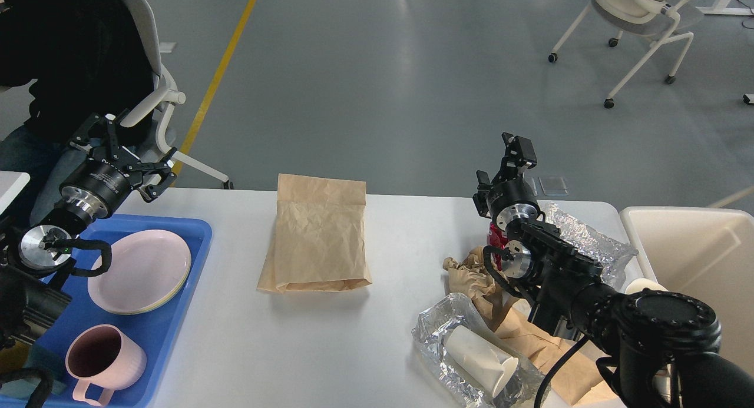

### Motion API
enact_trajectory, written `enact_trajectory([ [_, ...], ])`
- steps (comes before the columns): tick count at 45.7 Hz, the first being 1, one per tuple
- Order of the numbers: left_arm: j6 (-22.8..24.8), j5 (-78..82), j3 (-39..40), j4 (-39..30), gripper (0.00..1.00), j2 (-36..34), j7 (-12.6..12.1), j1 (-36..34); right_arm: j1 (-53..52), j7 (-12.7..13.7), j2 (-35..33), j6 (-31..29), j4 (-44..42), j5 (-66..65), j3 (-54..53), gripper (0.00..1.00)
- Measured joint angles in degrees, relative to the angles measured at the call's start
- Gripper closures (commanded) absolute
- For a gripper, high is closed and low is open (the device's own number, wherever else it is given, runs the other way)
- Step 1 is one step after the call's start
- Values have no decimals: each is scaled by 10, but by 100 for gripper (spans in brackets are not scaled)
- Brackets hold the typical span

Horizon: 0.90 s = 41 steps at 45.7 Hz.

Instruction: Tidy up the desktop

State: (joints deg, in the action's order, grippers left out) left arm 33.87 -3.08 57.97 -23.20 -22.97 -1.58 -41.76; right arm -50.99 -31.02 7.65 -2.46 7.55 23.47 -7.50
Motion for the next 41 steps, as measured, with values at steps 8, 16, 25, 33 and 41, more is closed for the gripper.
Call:
enact_trajectory([
  [8,-6,0,-2,1,4,37,-1,12,0,0,0,0,0,0,0,0],
  [16,-7,-1,-5,13,4,50,-2,25,0,0,0,0,0,0,0,0],
  [25,-17,1,-11,23,4,57,-7,23,0,0,0,0,0,0,0,0],
  [33,-42,2,-47,44,4,61,-11,7,0,0,0,0,0,0,0,0],
  [41,-50,1,-49,46,4,64,-4,2,0,0,0,0,0,0,0,0],
])
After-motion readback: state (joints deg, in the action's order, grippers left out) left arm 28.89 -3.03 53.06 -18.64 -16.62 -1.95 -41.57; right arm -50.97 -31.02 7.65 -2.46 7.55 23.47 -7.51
